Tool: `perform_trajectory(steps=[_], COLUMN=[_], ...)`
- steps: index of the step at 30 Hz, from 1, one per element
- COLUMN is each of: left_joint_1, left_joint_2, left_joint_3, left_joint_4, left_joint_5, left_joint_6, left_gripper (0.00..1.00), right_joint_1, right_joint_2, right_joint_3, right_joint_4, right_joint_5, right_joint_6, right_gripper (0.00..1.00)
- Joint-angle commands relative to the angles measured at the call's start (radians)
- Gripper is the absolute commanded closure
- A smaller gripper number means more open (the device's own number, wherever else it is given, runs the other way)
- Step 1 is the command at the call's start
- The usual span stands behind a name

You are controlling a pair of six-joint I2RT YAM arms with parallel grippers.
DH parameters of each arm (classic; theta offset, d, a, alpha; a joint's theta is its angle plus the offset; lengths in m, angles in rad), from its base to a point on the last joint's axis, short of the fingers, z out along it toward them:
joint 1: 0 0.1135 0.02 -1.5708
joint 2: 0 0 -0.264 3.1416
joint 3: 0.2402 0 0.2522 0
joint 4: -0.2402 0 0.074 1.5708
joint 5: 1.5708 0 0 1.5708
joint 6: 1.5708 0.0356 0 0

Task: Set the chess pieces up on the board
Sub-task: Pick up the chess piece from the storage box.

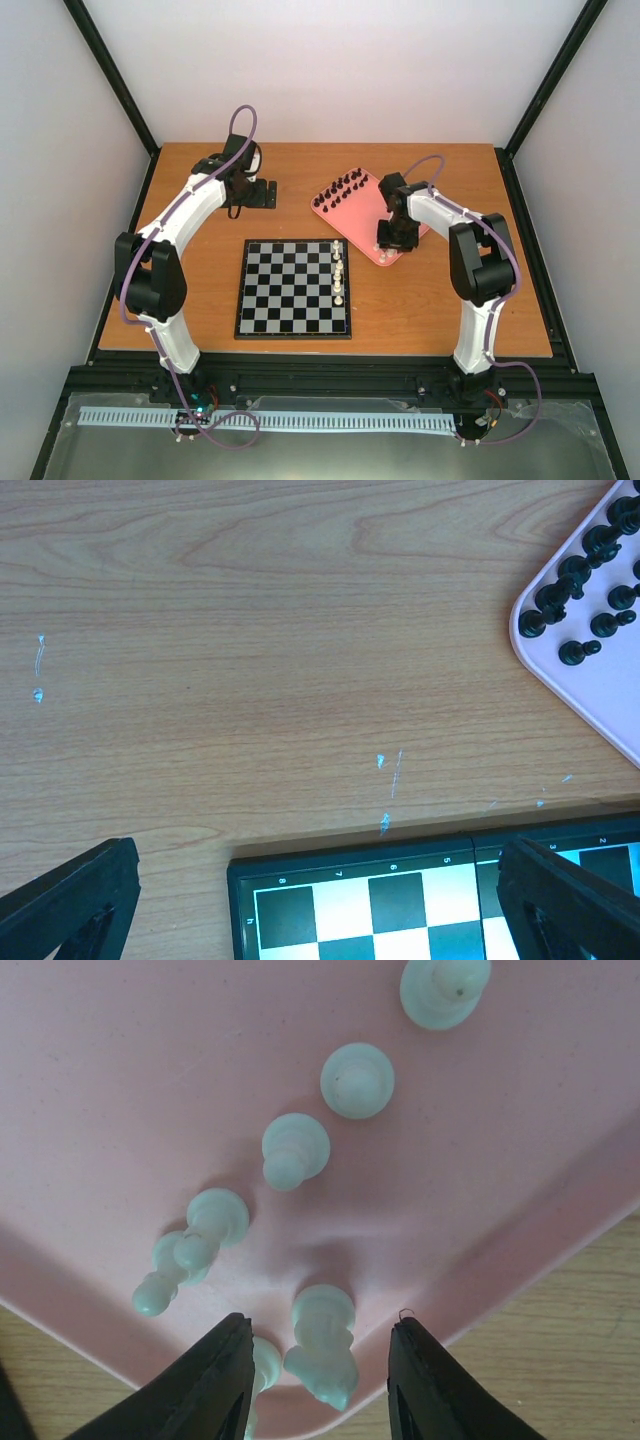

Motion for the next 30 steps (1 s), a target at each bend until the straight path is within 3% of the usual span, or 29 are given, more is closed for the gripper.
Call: perform_trajectory(steps=[1, 12, 21, 30], left_joint_1=[-0.001, -0.001, -0.001, -0.002], left_joint_2=[-0.031, -0.035, -0.044, -0.048], left_joint_3=[0.011, 0.012, 0.009, 0.014], left_joint_4=[0.019, 0.017, 0.014, 0.012], left_joint_5=[-0.010, -0.012, -0.023, -0.025], left_joint_6=[0.015, 0.015, 0.020, 0.016], left_gripper=[0.00, 0.00, 0.00, 0.00], right_joint_1=[-0.005, -0.005, -0.005, -0.005], right_joint_2=[0.028, 0.039, 0.036, -0.007], right_joint_3=[0.000, 0.015, 0.038, 0.109], right_joint_4=[0.008, 0.008, -0.007, -0.072], right_joint_5=[0.008, 0.023, 0.039, 0.081], right_joint_6=[0.009, 0.003, -0.004, -0.040], right_gripper=[0.57, 0.66, 0.81, 0.83])
